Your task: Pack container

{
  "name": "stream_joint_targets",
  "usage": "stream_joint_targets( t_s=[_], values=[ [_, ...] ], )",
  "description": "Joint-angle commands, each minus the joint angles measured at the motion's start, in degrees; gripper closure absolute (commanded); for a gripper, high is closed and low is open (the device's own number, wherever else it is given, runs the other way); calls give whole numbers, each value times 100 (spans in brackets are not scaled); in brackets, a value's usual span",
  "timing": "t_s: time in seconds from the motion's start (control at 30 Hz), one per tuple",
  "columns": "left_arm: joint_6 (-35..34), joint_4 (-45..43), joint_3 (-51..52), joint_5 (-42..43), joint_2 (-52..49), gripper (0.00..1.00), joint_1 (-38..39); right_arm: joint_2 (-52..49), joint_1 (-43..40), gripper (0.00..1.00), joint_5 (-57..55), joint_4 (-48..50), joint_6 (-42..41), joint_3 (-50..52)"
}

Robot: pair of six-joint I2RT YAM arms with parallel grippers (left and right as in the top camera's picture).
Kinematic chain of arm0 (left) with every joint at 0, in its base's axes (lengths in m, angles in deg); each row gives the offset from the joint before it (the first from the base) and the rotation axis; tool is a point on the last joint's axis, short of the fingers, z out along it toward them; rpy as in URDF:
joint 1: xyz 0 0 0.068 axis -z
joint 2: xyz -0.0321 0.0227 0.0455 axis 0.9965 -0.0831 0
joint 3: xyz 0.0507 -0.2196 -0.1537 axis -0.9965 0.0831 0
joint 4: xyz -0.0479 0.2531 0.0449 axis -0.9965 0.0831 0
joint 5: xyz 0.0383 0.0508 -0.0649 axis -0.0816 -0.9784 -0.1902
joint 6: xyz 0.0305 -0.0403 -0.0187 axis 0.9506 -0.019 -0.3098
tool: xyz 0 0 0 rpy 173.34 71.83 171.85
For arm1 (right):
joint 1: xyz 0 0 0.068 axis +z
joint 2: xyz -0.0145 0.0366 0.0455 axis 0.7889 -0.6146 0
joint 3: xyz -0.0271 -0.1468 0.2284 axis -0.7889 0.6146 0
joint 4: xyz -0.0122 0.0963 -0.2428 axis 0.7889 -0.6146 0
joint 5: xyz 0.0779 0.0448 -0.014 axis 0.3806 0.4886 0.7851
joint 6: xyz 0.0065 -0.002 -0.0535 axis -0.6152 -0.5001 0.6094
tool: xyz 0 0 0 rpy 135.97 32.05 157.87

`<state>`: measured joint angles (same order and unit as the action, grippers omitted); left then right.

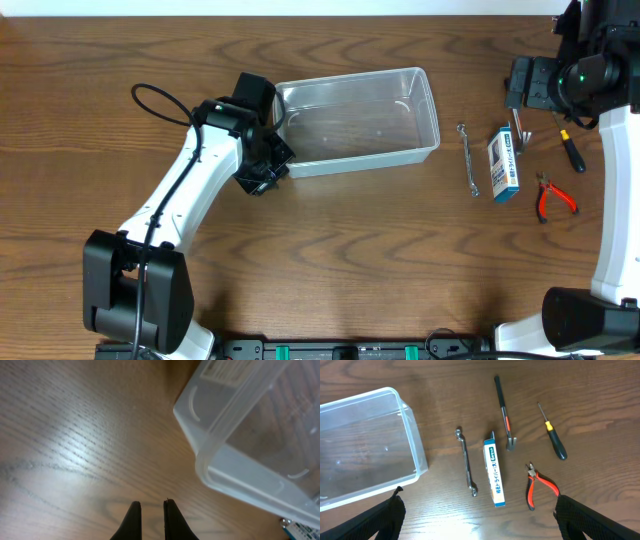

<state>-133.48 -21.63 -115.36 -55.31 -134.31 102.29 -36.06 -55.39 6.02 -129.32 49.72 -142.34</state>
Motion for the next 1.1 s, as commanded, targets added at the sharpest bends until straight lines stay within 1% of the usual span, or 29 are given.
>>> stream_joint_targets(
  t_s=[0.0,0.17,0.5,0.83,1.07],
  values=[
    [-133,-144,153,-225,-59,94,129,-9,-42,4,66,-2,79,0],
    [-282,-472,302,-227,-153,94,251,-9,-42,4,63,-20,79,0],
    [-286,-614,306,-396,-404,94,258,-9,-42,4,63,-68,81,0],
    [-302,-1095,306,-398,-411,94,258,-9,-42,4,63,-81,81,0],
    [-295,-1021,306,-393,-411,94,258,-9,-42,3,63,-81,122,0]
  ],
)
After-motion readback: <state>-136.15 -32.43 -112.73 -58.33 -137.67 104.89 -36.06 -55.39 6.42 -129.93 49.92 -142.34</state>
